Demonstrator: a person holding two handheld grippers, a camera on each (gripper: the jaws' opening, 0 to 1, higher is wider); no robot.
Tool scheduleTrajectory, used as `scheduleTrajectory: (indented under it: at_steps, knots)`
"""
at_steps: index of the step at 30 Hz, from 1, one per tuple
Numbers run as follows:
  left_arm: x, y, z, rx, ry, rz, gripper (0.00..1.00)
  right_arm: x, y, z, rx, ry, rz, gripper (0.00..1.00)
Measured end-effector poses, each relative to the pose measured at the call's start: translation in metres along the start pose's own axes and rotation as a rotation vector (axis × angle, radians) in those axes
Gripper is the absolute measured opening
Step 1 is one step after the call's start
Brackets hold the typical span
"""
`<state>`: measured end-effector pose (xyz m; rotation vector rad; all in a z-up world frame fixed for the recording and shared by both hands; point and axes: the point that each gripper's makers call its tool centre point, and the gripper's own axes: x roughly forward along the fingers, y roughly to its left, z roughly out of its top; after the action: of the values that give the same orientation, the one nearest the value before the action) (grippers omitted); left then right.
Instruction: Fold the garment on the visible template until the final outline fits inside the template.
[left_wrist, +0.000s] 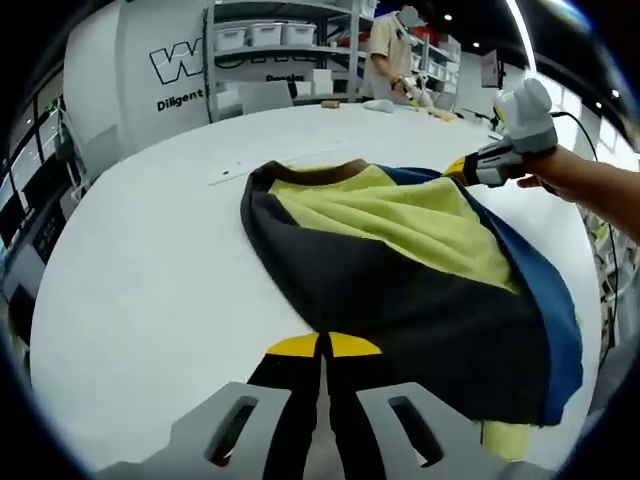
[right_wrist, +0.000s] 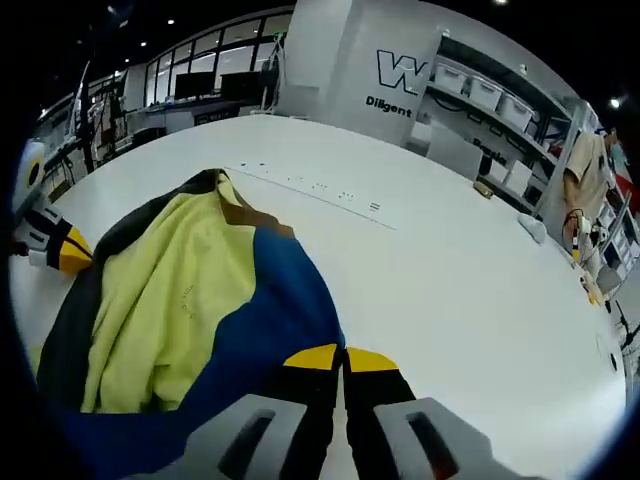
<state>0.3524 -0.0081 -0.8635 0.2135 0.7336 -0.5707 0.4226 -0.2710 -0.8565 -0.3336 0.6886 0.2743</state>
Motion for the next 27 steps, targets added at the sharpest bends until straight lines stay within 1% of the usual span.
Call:
scheduleTrajectory:
  at_steps: [3,8,10,11,14,16,21,27]
  knots:
    - [-0.003,0.009,-0.001,0.031,0.010,0.007,0.00,0.001,-0.001,-0.001,-0.004,0.001,-0.001,0.00]
    - [-0.007,0.037,-0.004,0.083,0.033,0.045,0.00,0.003,-0.005,-0.002,-0.007,0.001,-0.006,0.00]
    - [-0.008,0.044,-0.005,0.094,0.039,0.051,0.00,0.003,-0.007,-0.003,-0.006,0.001,-0.007,0.00]
    - [-0.011,0.052,-0.006,0.112,0.049,0.064,0.00,0.004,-0.007,-0.003,-0.007,0.002,-0.008,0.00]
    - [-0.014,0.067,-0.008,0.134,0.062,0.079,0.00,0.005,-0.009,-0.005,-0.011,0.003,-0.011,0.00]
    - [-0.016,0.077,-0.009,0.162,0.076,0.096,0.00,0.006,-0.011,-0.005,-0.011,0.004,-0.013,0.00]
    - [-0.020,0.096,-0.012,0.222,0.096,0.127,0.00,0.008,-0.015,-0.006,-0.022,0.005,-0.017,0.00]
    - [-0.020,0.116,-0.011,0.261,0.106,0.156,0.00,0.011,-0.024,-0.005,-0.040,-0.001,-0.035,0.00]
